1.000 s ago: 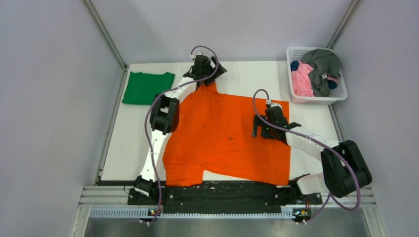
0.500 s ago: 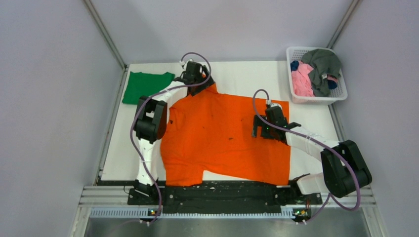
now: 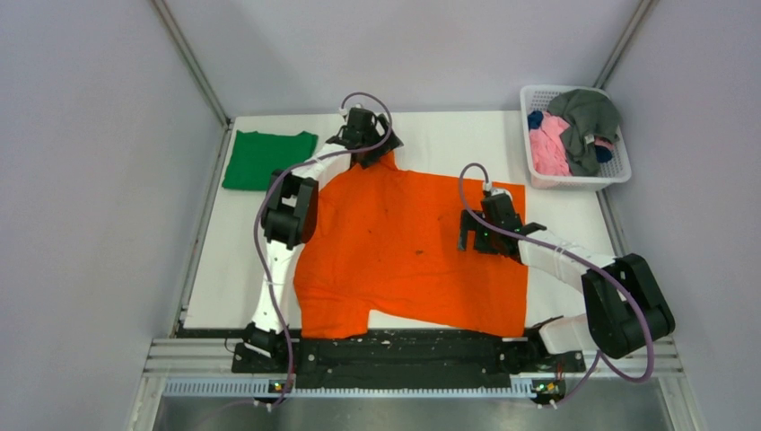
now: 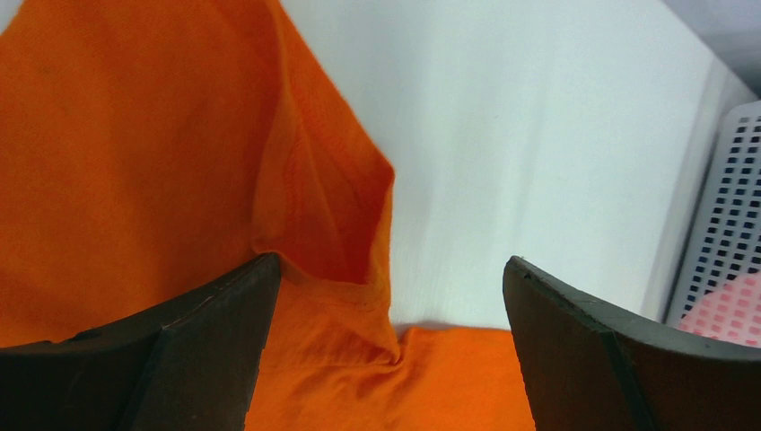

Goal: Fold and stack the t-shirts
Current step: Flatten out the tshirt

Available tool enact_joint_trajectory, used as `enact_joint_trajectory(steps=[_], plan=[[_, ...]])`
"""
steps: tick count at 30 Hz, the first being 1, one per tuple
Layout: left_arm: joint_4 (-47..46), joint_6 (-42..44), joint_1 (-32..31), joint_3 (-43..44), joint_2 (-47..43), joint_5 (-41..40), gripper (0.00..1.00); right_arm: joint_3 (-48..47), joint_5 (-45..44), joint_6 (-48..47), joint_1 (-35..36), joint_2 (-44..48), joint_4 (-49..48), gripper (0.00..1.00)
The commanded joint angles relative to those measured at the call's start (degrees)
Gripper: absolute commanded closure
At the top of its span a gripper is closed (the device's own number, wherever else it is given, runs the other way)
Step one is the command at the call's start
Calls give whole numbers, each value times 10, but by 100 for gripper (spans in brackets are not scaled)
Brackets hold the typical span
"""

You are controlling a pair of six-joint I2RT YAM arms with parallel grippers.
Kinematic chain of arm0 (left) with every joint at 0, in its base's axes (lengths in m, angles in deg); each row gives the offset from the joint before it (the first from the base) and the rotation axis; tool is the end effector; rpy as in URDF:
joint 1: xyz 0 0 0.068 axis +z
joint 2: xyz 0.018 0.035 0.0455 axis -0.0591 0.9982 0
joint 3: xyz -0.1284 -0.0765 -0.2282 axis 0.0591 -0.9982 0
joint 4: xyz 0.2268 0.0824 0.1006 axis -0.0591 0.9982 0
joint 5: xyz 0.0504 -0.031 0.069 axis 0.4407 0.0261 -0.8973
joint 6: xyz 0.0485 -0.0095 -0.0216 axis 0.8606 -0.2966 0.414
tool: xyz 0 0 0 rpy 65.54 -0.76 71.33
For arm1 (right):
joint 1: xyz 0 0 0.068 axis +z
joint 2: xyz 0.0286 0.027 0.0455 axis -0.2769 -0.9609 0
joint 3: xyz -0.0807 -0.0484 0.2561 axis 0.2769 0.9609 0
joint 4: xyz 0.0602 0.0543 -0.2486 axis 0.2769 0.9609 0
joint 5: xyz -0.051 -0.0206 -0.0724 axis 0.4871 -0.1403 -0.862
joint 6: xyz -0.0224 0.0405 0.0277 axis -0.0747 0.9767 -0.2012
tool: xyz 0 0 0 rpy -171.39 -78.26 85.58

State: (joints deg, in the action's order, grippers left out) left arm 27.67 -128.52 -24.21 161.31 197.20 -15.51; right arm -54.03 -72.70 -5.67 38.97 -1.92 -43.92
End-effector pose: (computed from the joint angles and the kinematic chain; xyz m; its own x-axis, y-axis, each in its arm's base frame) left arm 0.5108 -0.1974 0.1718 -0.6904 -0.5218 -0.5010 -0.1355 0.7736 -0.6191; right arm 0.2337 0.0945 0.1647 -0.8103 0.1049 -0.5766 0.0075 0.9856 0.1687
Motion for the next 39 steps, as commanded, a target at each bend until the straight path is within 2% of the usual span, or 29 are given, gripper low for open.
enact_joint_trajectory(steps=[1,7,10,12,14,16,18,21,24,27,31,39], plan=[[-45,-21,1,62,32,38,1,-8,-8,-4,6,-3,-8,1],[-148,-55,-5,177,97,53,1,-10,-19,-4,5,-1,-4,1],[-106,-38,-6,251,128,56,1,-10,-29,-3,5,2,-1,1],[-66,-8,-5,252,109,53,1,-14,-36,-1,5,6,2,1],[-30,36,-5,210,53,31,1,-21,-45,3,6,13,9,1],[-4,78,-5,137,-39,-11,1,-30,-60,6,5,23,19,1],[20,108,-5,42,-132,-65,1,-41,-85,13,5,35,37,1],[33,114,-5,-151,-272,-127,1,-50,-123,32,3,57,50,1],[43,120,-5,-296,-369,-138,1,-51,-132,42,-9,65,46,1],[51,123,-4,-387,-410,-123,1,-61,-119,41,-30,47,42,1],[71,113,-3,-416,-391,-129,1,-88,-104,26,-54,-5,15,1],[162,112,3,-267,-232,-126,1,-181,-76,6,-88,-158,-12,1]])
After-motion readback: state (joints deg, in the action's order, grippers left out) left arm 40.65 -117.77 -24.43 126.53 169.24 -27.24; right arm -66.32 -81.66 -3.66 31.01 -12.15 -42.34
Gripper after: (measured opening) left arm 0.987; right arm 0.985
